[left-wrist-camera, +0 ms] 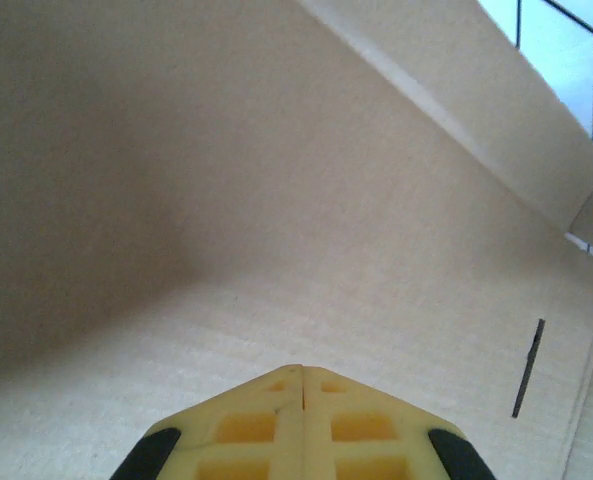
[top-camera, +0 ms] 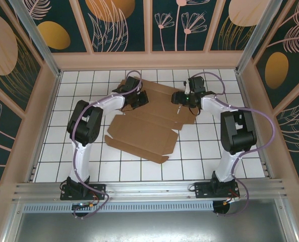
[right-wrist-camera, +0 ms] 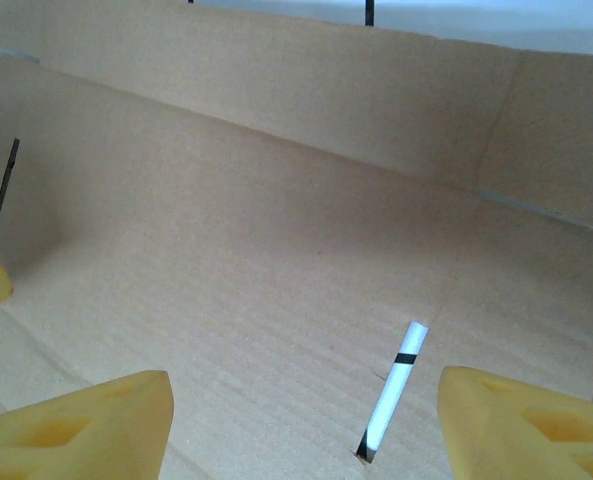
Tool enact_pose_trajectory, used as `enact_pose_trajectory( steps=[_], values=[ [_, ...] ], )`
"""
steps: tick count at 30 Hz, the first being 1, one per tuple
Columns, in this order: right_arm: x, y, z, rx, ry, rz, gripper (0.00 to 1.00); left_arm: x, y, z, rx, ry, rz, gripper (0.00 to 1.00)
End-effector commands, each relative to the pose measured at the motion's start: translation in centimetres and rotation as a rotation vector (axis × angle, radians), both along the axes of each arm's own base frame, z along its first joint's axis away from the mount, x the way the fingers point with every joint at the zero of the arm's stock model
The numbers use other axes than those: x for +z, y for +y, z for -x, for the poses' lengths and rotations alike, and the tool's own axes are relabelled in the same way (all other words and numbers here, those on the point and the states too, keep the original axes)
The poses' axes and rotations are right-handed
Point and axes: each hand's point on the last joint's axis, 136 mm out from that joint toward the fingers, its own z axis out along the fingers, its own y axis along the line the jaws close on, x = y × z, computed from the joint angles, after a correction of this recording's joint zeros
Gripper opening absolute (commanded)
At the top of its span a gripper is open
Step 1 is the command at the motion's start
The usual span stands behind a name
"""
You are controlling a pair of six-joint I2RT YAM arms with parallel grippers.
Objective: Fold the paper box
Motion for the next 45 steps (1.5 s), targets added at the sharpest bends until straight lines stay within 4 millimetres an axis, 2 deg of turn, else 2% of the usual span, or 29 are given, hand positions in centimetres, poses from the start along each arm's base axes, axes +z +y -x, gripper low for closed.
enact_pose_trajectory(
  steps=[1, 3, 6, 9, 11, 13, 16, 19, 21, 24, 28, 30, 34, 35, 37, 41, 43, 45],
  values=[
    [3.9, 0.0, -2.3, 0.044, -0.116, -0.001, 0.73, -2.2, 0.6, 2.8, 0.01, 0.11, 0.03, 0.0],
    [3.8, 0.6, -4.3, 0.093, -0.129, 0.069, 0.75, -3.3, 1.1, 4.9, 0.049, 0.183, 0.071, 0.0],
    [3.4, 1.5, -7.3, 0.19, -0.185, 0.095, 0.79, -3.5, 1.6, 7.8, 0.069, 0.235, 0.134, 0.0],
    [3.3, 4.8, -8.5, 0.36, -0.207, 0.001, 0.8, -3.5, 2.7, 9.9, 0.079, 0.26, 0.124, 0.0],
    [2.8, 7.8, -8.1, 0.475, -0.174, -0.085, 0.78, -3.8, 3.0, 10.9, 0.077, 0.286, 0.117, 0.0],
    [1.4, 10.9, -6.4, 0.578, -0.111, -0.154, 0.73, -4.6, 3.6, 11.3, 0.082, 0.304, 0.088, 0.0],
    [-2.5, 12.8, -4.0, 0.612, -0.04, -0.131, 0.61, -5.2, 4.1, 10.9, 0.08, 0.3, 0.047, 0.0],
    [-5.2, 11.9, -2.8, 0.576, 0.02, -0.137, 0.5, -6.0, 4.8, 9.4, 0.069, 0.299, -0.008, 0.0],
    [-6.2, 10.5, -2.9, 0.525, 0.031, -0.108, 0.49, -6.3, 5.5, 8.2, 0.08, 0.295, -0.033, 0.0],
    [-6.9, 8.3, -3.2, 0.436, 0.046, -0.058, 0.45, -6.7, 7.2, 5.9, 0.148, 0.273, -0.066, 0.0],
    [-7.1, 6.2, -2.0, 0.32, 0.064, -0.015, 0.42, -7.9, 6.8, 2.9, 0.159, 0.269, -0.068, 0.0],
    [-7.4, 5.9, 0.0, 0.288, 0.097, -0.021, 0.42, -8.4, 6.1, 1.5, 0.137, 0.267, -0.063, 0.0],
    [-7.8, 7.4, 5.4, 0.323, 0.156, -0.036, 0.43, -7.5, 4.7, -0.1, 0.079, 0.232, -0.04, 0.0],
    [-7.5, 7.6, 6.4, 0.327, 0.164, -0.043, 0.43, -6.8, 4.7, -0.2, 0.072, 0.213, -0.043, 0.0],
    [-5.4, 7.0, 6.5, 0.294, 0.133, -0.101, 0.43, -5.3, 5.1, -0.3, 0.066, 0.172, -0.059, 0.0],
    [-0.1, 3.8, 4.0, 0.163, 0.033, -0.209, 0.48, -2.6, 5.1, 0.2, 0.063, 0.102, -0.016, 0.0],
    [1.1, 1.8, 3.0, 0.091, 0.018, -0.218, 0.49, -1.6, 5.0, 0.3, 0.06, 0.072, 0.009, 0.0],
    [1.5, 0.3, 2.6, 0.029, 0.005, -0.205, 0.55, -1.5, 4.9, 0.4, 0.054, 0.061, 0.018, 0.0]
  ],
)
